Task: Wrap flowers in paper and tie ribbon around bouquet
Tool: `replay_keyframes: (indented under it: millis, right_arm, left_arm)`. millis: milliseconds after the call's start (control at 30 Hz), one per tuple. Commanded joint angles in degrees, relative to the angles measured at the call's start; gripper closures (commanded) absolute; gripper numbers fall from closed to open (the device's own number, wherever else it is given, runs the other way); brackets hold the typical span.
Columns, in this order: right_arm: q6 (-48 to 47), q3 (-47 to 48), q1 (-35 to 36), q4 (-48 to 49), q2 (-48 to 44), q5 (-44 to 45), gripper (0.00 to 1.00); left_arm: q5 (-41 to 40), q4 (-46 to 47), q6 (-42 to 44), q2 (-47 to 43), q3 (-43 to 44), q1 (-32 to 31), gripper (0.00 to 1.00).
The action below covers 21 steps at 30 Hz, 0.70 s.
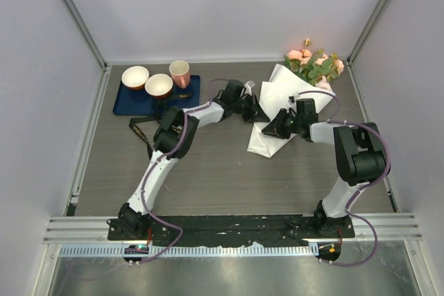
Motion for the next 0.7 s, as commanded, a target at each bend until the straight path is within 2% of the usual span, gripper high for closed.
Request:
replay_keyframes:
  millis: [0, 33, 133, 333, 467, 667]
  right_arm:
    - [-1.2, 1.07, -0.28, -5.31, -5.54, 0.83, 0.77]
    - [-1.29, 0.54, -0.19, -5.84, -8.07, 0.92, 0.72]
    - [-0.51, -2.35, -0.19, -6.38, -11.16, 0.92, 0.69]
    - [-0.06, -10.61, -0.19, -4.0, -12.84, 1.45, 0.75]
    - [-0.5, -15.19, -0.54, -6.02, -17.05, 4.87, 0.76]
    - [-0.77, -9.4, -0.45, -14.46, -25.4, 6.02, 0.75]
  left_arm:
    - [-1.52, -7.95, 5.5, 2.6, 4.8, 1.34, 1.0]
    - [-1.69, -8.39, 6.03, 2.6, 4.02, 1.43, 1.0]
    - [-2.31, -9.1, 7.7, 2.51, 3.22, 1.52, 1.0]
    - [-1.43, -7.96, 7.17, 2.69, 2.52, 1.34, 1.0]
    - [-1.26, -9.45, 7.53, 3.91, 3.31, 1.34, 1.0]
    - [-0.02, -9.02, 6.74, 3.83, 3.13, 0.73, 1.0]
